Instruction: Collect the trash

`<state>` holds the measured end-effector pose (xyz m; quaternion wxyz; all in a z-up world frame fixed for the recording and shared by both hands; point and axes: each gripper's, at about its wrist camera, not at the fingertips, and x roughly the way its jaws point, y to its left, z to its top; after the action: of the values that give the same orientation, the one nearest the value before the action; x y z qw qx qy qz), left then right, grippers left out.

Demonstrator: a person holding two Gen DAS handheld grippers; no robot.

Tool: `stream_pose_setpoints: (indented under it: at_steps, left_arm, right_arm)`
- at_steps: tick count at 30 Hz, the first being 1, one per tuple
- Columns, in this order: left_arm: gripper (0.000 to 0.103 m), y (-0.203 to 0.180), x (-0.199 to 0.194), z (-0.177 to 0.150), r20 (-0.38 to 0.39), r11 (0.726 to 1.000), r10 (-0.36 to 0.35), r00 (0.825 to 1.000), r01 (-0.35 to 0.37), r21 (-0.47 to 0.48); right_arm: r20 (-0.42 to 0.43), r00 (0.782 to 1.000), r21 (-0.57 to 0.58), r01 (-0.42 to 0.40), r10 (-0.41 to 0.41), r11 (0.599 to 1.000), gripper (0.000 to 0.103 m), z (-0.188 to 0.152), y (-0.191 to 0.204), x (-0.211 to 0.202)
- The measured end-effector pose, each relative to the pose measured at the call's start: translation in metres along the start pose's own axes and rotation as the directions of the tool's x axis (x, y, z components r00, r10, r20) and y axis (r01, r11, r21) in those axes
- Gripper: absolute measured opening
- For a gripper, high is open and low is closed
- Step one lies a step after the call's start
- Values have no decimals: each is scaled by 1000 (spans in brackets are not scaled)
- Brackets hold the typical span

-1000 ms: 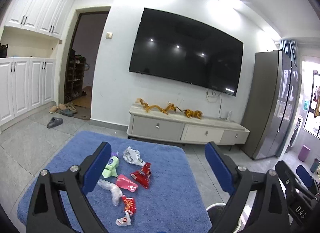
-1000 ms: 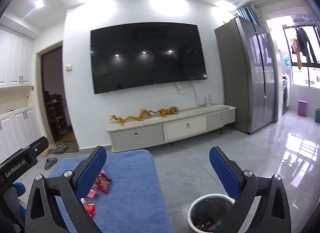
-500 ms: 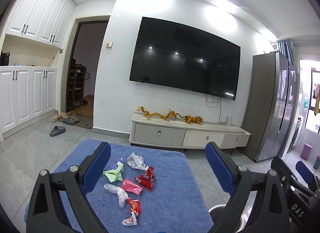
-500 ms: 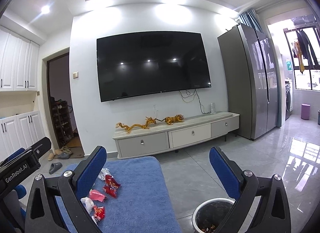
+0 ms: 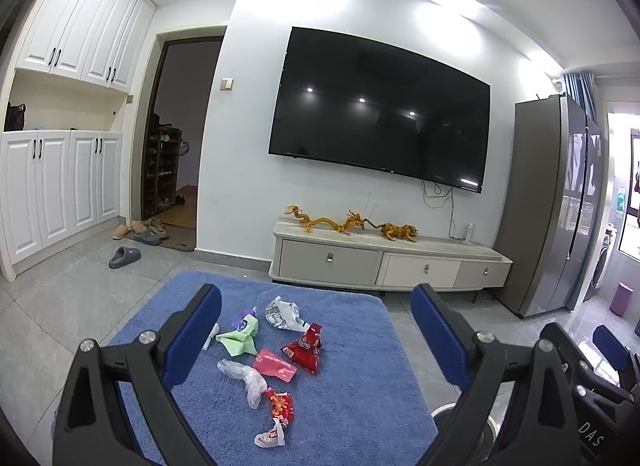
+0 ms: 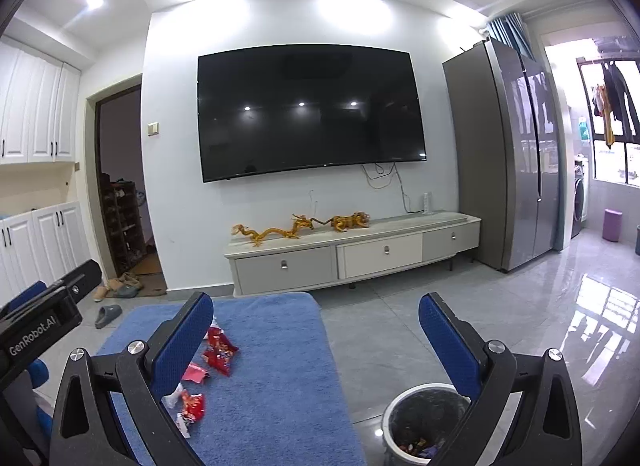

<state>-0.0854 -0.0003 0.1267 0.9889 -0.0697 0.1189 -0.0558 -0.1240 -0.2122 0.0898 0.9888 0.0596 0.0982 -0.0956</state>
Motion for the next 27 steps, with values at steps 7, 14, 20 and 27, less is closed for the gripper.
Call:
stream_pose_setpoints:
  at_steps: [7,14,20,27]
  left_arm:
    - [96,10,6,-4,-16,1000,-7,1000,6,-30]
    - [96,13,15,-7,-36,999,-14,999,13,-31]
    - [96,18,26,-9,-51,999,-23,998,21,-39]
    - [96,31,43,-16,-94,997,-58,994,54,-49]
  right_arm:
    - [34,999,29,-7,6,1000,103,-2,-4,-2]
    - [30,999,39,-25,24,999,103,-6,-5,6]
    - [-6,999,9,-33,33,999,103,-10,4,19]
    - [-39,999,13,-30,31,999,103,-14,4,33]
